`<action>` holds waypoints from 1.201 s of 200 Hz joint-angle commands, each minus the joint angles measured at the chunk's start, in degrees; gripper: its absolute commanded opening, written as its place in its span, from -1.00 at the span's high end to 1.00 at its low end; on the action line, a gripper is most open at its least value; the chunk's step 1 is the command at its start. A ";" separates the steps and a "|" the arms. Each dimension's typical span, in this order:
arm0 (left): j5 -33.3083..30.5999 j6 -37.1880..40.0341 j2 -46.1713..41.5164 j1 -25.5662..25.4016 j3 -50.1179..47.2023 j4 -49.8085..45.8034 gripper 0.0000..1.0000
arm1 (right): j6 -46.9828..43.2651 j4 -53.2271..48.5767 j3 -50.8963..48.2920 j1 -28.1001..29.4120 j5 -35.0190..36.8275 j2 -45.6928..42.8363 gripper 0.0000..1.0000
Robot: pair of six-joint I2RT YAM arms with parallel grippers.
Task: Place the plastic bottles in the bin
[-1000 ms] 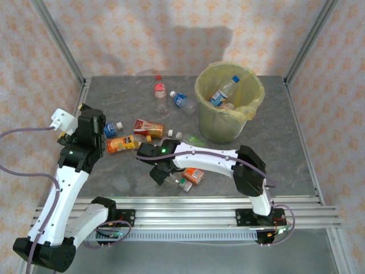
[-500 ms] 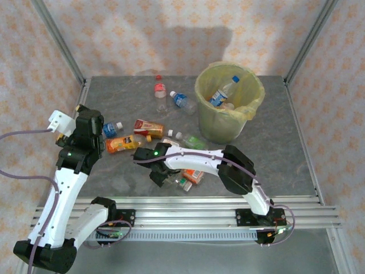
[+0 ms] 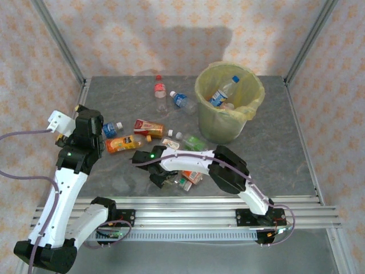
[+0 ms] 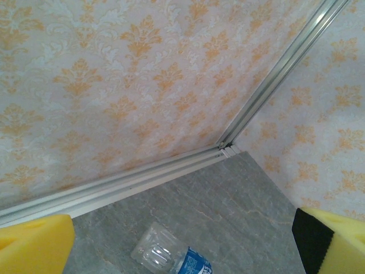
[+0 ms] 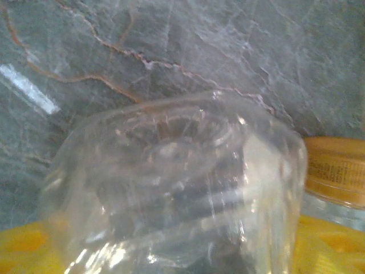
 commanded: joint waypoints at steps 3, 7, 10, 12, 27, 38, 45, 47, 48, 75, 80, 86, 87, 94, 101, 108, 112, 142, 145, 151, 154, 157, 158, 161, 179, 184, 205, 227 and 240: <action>-1.86 -1.12 -0.85 0.59 -0.49 -1.71 -1.00 | -1.16 0.13 2.00 0.03 0.86 2.12 -0.47; -1.90 -1.16 -0.85 0.62 -0.43 -1.69 -1.00 | -1.14 0.01 2.18 0.07 1.09 2.09 -0.45; -1.78 -1.08 -0.85 0.61 -0.37 -1.69 -1.00 | -1.24 -0.09 2.20 0.04 1.21 2.12 -0.44; -1.75 -1.05 -0.85 0.65 -0.36 -1.69 -1.00 | -1.32 -0.17 2.35 0.03 1.43 2.06 -0.43; -1.71 -1.07 -0.85 0.63 -0.27 -1.79 -1.00 | -1.67 -0.65 2.80 0.03 2.82 1.33 -0.35; -1.67 -1.07 -0.85 0.65 -0.25 -1.91 -1.00 | -1.93 -0.87 2.99 0.08 4.16 0.30 -0.23; -1.73 -1.16 -0.89 0.63 -0.29 -1.88 -1.00 | -2.03 -1.10 3.13 0.11 5.01 -0.23 -0.15; -1.72 -1.16 -0.93 0.61 -0.27 -1.91 -1.00 | -2.06 -1.14 3.17 0.11 5.26 -0.40 -0.13; -1.69 -1.16 -0.93 0.65 -0.28 -1.89 -1.00 | -2.06 -1.19 3.22 0.07 5.41 -0.54 -0.12; -1.62 -1.42 -0.95 0.66 -0.34 -1.90 -1.00 | -2.17 -1.68 3.82 -0.12 9.09 -3.22 0.01; -1.59 -1.42 -0.98 0.63 -0.26 -1.87 -1.00 | -2.11 -1.72 3.92 -0.26 9.97 -3.76 0.02; -1.60 -1.40 -1.02 0.71 -0.23 -1.87 -1.00 | -1.91 -1.93 4.19 -0.39 10.68 -4.52 0.05; -1.63 -1.41 -1.02 0.70 -0.26 -1.87 -1.00 | -1.91 -1.93 4.19 -0.39 10.68 -4.52 0.05; -1.50 -1.34 -1.03 0.70 -0.19 -1.79 -1.00 | -1.63 -2.15 4.54 -0.78 11.21 -5.32 0.09; -1.51 -1.25 -1.03 0.70 -0.16 -1.87 -1.00 | -1.10 -2.23 4.68 -1.29 11.90 -6.33 0.13; -1.42 -1.16 -1.03 0.74 -0.10 -1.87 -1.00 | -0.86 -2.13 4.74 -1.60 12.18 -7.25 0.16; -1.47 -1.16 -1.03 0.70 -0.02 -1.95 -1.00 | -0.49 -1.97 4.68 -1.87 12.43 -8.11 0.18; -1.60 -1.59 -1.25 0.70 -0.12 -2.07 -1.00 | 0.75 0.54 4.12 -3.00 14.00 -14.69 0.26; -1.60 -1.66 -1.28 0.73 -0.19 -2.05 -1.00 | 0.82 0.85 4.10 -3.23 14.22 -15.37 0.27; -1.47 -1.81 -1.29 0.70 -0.33 -2.06 -1.00 | 1.06 1.38 4.10 -3.58 14.80 -16.67 0.28; -1.36 -1.90 -1.29 0.73 -0.33 -2.08 -1.00 | 1.19 1.66 4.18 -3.76 15.03 -17.35 0.29; -1.32 -1.99 -1.23 0.70 -0.41 -2.11 -1.00 | 1.33 1.92 4.27 -4.04 15.36 -17.93 0.31; -1.27 -1.97 -1.26 0.70 -0.44 -2.12 -1.00 | 1.33 1.92 4.27 -4.04 15.36 -17.93 0.31; -1.18 -2.11 -1.27 0.72 -0.50 -2.05 -1.00 | 1.52 2.32 4.27 -4.40 15.81 -18.82 0.32; 0.29 -2.37 -1.29 0.71 -0.99 -1.67 -1.00 | 2.03 3.95 4.90 -6.26 18.27 -22.38 0.33; 0.95 -2.27 -1.22 0.72 -1.16 -1.32 -1.00 | 1.89 4.38 5.27 -6.69 19.09 -23.41 0.33; 3.63 -1.22 -0.70 0.71 -1.47 -0.57 -1.00 | -0.32 6.78 7.21 -7.55 24.57 -27.10 0.34; 7.03 0.44 0.53 0.72 -0.83 -0.57 -1.00 | -3.92 9.64 9.50 -8.38 28.00 -30.21 0.35; 9.73 1.98 1.20 0.73 -0.49 -0.34 -1.00 | -5.01 10.62 10.98 -9.49 29.61 -31.32 0.39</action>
